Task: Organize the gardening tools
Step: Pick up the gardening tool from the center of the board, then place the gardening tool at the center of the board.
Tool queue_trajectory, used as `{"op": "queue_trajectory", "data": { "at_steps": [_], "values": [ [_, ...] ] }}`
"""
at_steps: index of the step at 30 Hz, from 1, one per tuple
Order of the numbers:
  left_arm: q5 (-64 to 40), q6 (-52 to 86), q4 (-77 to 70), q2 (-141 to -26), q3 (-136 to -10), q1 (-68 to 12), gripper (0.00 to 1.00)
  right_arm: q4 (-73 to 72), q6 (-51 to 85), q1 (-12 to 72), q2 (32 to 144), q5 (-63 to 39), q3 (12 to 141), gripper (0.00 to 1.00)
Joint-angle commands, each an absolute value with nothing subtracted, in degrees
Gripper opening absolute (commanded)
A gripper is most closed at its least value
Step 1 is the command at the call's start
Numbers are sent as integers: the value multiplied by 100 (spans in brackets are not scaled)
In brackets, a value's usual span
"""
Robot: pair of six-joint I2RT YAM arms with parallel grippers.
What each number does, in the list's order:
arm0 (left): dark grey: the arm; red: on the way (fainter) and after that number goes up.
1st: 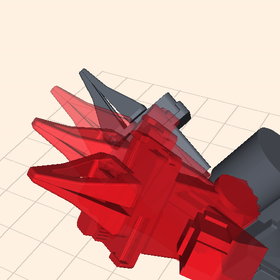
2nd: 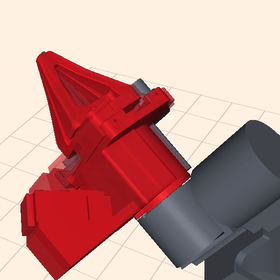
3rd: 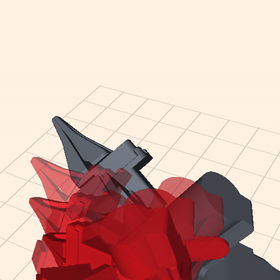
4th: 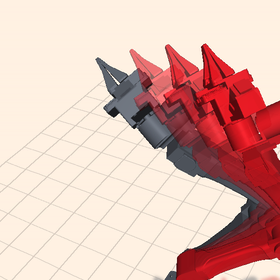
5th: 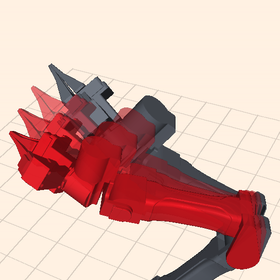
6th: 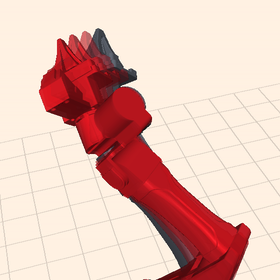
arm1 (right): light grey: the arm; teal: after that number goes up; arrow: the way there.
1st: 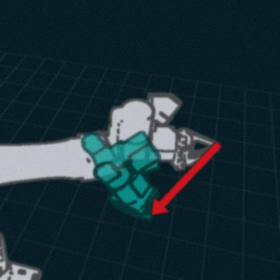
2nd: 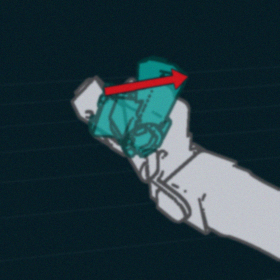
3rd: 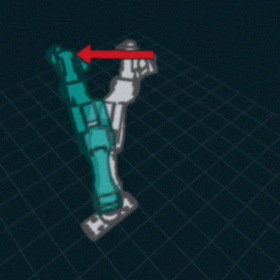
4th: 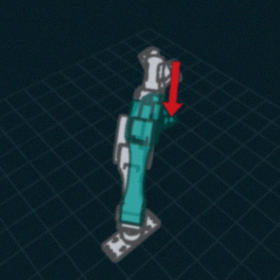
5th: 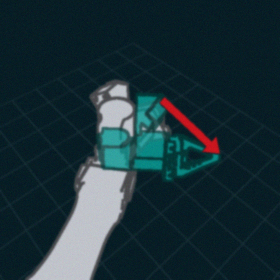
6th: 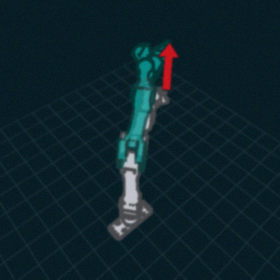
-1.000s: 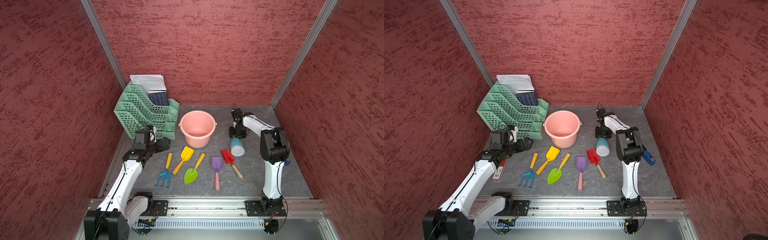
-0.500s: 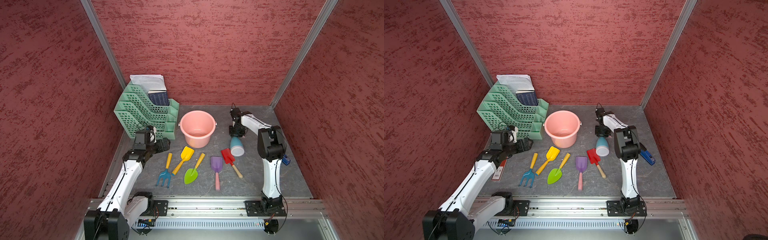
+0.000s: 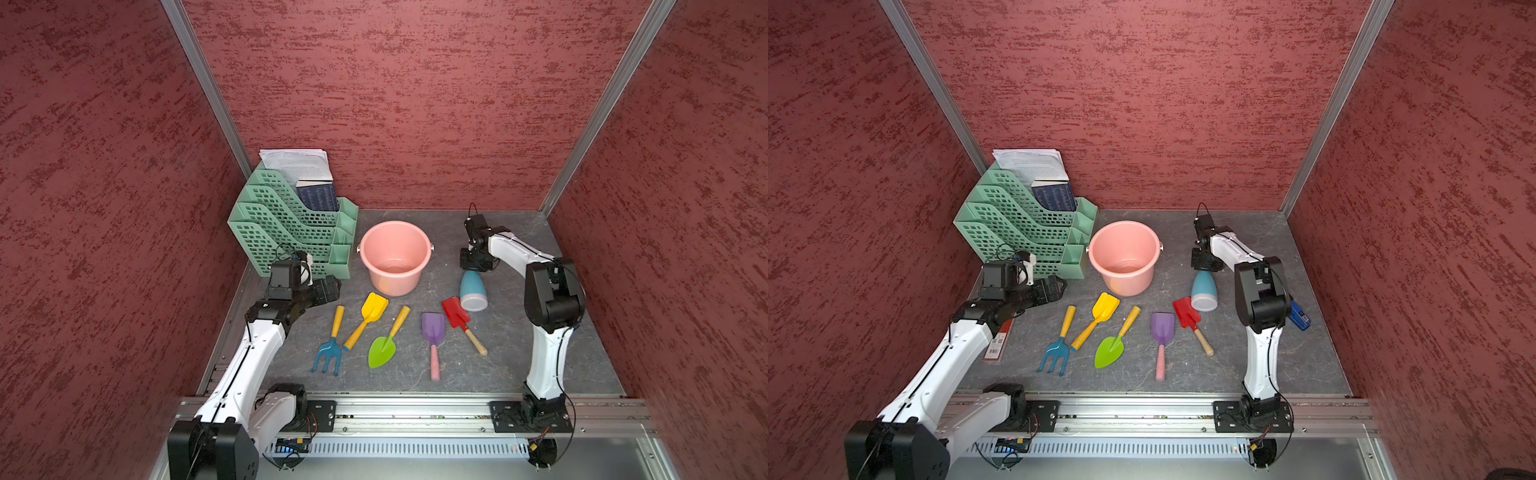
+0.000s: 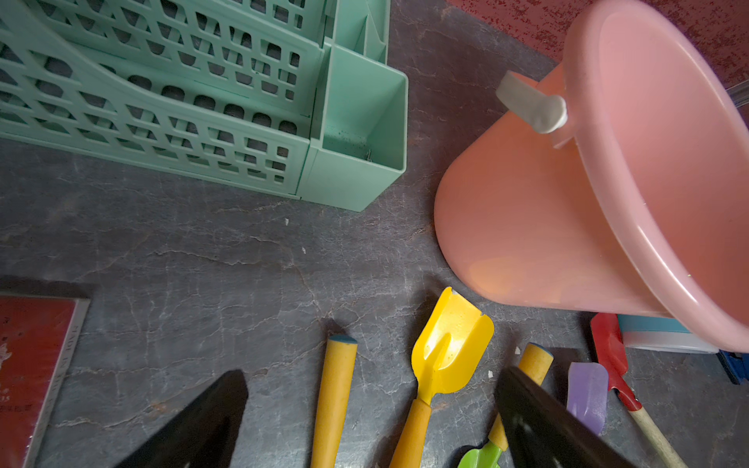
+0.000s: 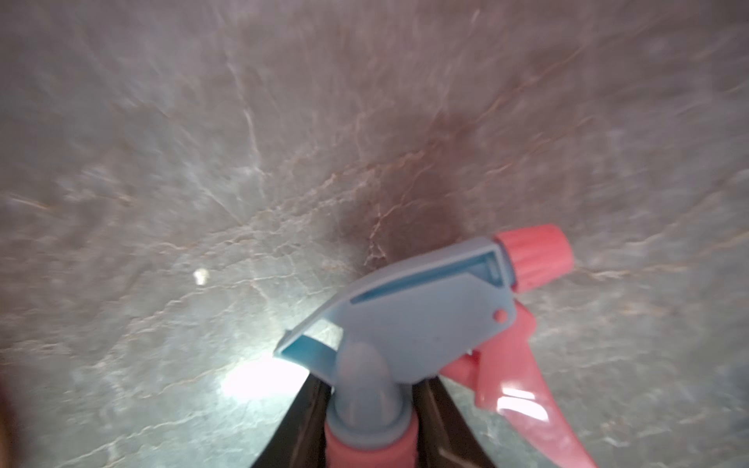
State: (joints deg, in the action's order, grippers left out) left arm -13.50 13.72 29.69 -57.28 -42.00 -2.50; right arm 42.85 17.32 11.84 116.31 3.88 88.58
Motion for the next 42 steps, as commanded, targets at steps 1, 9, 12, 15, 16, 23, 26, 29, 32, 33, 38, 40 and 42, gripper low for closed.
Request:
{"op": "queue_trajectory", "data": {
  "at_steps": [1,9,12,15,16,23,26,29,32,33,38,40,42],
  "values": [
    [-1458,1440,3067,-5639,-4254,-309,100,3250,1845,1170,10913,764,8502,0],
    [-1689,1655,3194,-5599,-4308,-535,100,1502,1692,1177,9855,1150,7291,0],
    [-1705,1788,3207,-5568,-4283,-721,100,758,1632,1193,9605,1330,6902,0],
    [-1751,1892,3157,-5575,-4209,-906,100,-295,1494,1220,9426,1521,6426,0],
    [-1781,1917,3133,-5592,-4185,-965,100,-711,1418,1235,9403,1578,6270,0],
    [-1859,2006,2980,-5702,-4087,-1230,100,-2855,827,1274,9717,1746,5826,0],
    [-1859,2002,2969,-5743,-4079,-1264,100,-3772,641,1286,9995,1659,5733,0],
    [-1877,1987,2945,-5773,-4053,-1283,100,-4698,523,1294,10348,1571,5671,0],
    [-1879,1984,2885,-5820,-4004,-1286,100,-5459,494,1299,10812,1525,5700,0],
    [-1894,1982,2859,-5842,-3981,-1292,100,-5749,494,1296,10978,1492,5700,0],
    [-1907,1970,2773,-5962,-3960,-1292,100,-7241,160,1339,11838,1347,5834,0],
    [-1900,1960,2752,-6018,-3962,-1292,100,-7402,64,1360,12072,1324,6033,0],
    [-1894,1943,2742,-6062,-3962,-1292,100,-7365,29,1359,12207,1263,6219,0]
  ]
}}
